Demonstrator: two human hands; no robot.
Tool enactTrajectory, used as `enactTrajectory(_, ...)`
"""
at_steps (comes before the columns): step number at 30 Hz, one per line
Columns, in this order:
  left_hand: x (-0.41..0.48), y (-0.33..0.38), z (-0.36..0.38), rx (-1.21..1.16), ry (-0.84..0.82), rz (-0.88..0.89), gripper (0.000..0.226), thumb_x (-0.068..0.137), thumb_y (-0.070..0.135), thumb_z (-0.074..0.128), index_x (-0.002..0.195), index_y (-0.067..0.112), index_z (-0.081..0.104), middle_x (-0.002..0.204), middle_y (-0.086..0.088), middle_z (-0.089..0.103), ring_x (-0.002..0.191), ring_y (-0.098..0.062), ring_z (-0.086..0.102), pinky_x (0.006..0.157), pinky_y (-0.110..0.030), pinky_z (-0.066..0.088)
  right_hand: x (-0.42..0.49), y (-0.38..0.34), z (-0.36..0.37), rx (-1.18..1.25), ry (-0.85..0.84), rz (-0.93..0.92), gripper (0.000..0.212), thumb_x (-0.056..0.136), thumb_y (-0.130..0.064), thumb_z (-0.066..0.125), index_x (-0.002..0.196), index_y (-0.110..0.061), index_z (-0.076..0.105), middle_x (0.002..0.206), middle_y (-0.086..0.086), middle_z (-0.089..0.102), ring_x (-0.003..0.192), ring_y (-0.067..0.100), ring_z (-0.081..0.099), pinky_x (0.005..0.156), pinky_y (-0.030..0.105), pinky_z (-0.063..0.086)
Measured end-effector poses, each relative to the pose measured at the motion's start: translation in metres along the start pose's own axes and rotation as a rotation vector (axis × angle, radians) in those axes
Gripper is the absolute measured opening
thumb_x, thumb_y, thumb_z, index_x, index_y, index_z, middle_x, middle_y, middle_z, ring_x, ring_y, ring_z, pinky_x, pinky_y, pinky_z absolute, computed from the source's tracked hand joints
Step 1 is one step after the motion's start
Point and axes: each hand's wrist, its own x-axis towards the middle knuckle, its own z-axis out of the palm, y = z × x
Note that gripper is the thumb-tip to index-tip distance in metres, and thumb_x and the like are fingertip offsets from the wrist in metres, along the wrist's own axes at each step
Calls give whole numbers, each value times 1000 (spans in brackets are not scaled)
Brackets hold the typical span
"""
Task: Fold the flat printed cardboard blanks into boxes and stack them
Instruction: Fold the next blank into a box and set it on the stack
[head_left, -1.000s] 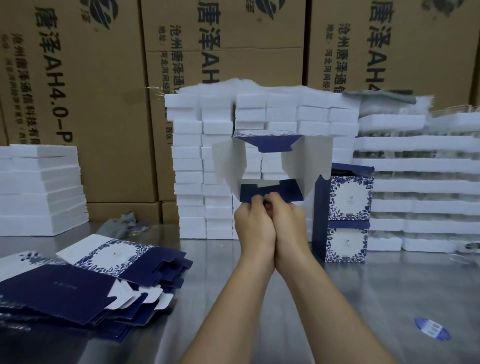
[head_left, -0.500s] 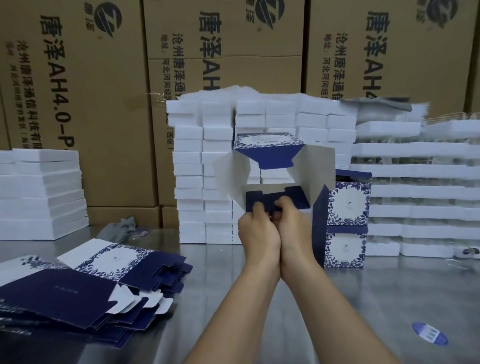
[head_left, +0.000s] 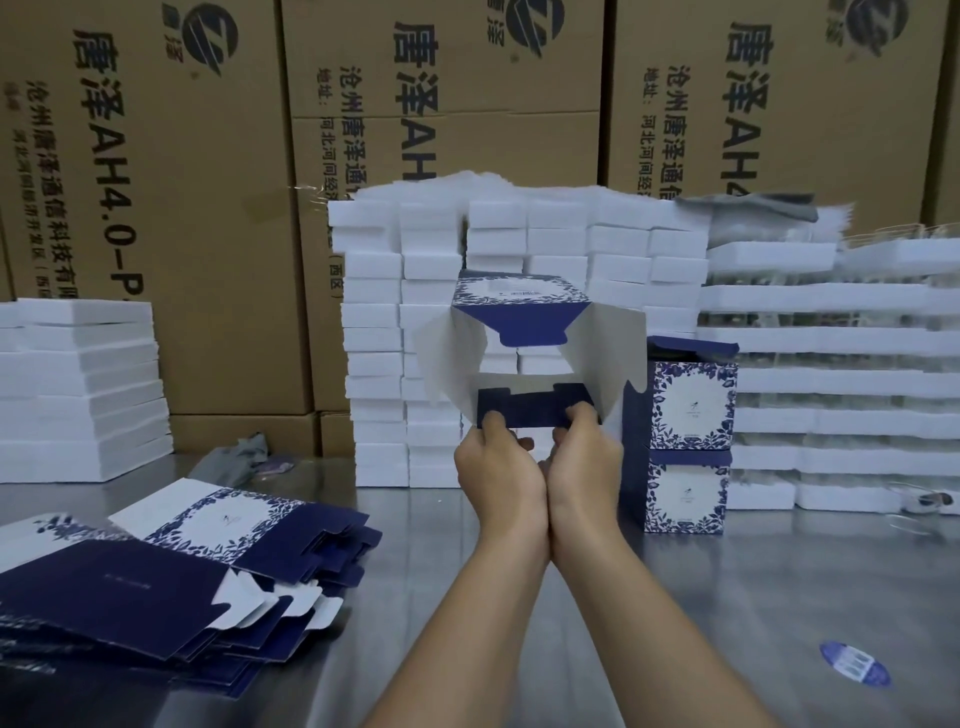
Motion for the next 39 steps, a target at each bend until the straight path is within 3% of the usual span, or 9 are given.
enactTrajectory(4,1,0,-2,9,33,34,32,99,22,51,68,13,53,66,0,57,66,-19,58,50,-25,47,-5,-2,1,-31,65,-28,49,95,-17,44,48,-28,52,46,-11,46,62,26,46,64,39,42)
enactTrajectory(9,-6,4,-4,-40,44,41,49,97,24,51,48,26,51,49,7,49,47,-13,46,59,-33,45,-9,-5,0,-33,84,-27,49,97,-19,45,49,-26,52,53,-6,51,58,22,47,60,37,40)
enactTrajectory(13,-6,3,-3,-45,78,72,38,96,14,45,61,19,33,52,3,33,59,-24,33,63,-41,34,-9,-4,-2,-15,107,-13,32,99,-24,46,70,-14,53,51,-7,49,57,19,44,54,34,37)
enactTrajectory(17,-2,1,-4,-54,81,114,42,95,18,50,61,18,25,63,-3,25,69,-26,24,64,-43,26,-8,0,-1,-54,161,-70,30,97,-14,42,68,-10,34,60,1,36,59,21,30,53,35,26)
enactTrajectory(24,5,2,-3,23,-106,25,40,101,23,57,64,13,44,52,1,44,51,-17,42,56,-30,39,-7,0,0,16,98,-100,44,95,-18,47,52,-22,41,48,-9,37,56,20,35,58,36,32)
enactTrajectory(26,5,3,-3,22,-120,24,41,102,22,56,63,13,44,51,1,45,49,-16,43,51,-26,39,-6,-1,1,24,39,-98,51,96,-21,49,47,-30,56,46,-11,42,51,18,42,60,36,38)
enactTrajectory(29,4,5,-4,23,-128,29,44,101,22,58,61,13,43,51,2,45,46,-15,44,50,-25,40,-3,0,4,33,-38,-14,44,97,-20,52,53,-21,54,49,-7,49,43,11,47,60,33,40)
enactTrajectory(35,6,9,-5,128,-225,15,46,103,28,62,63,13,44,52,5,44,44,-10,45,44,-19,40,2,6,4,14,-16,-51,40,95,-20,51,55,-21,48,54,-2,43,54,17,42,59,33,37)
enactTrajectory(39,7,13,-6,171,-291,25,39,104,29,64,72,9,59,62,0,58,53,-8,58,47,-17,44,7,8,1,11,-91,-77,40,98,-20,59,65,2,54,58,4,55,53,15,52,52,26,40)
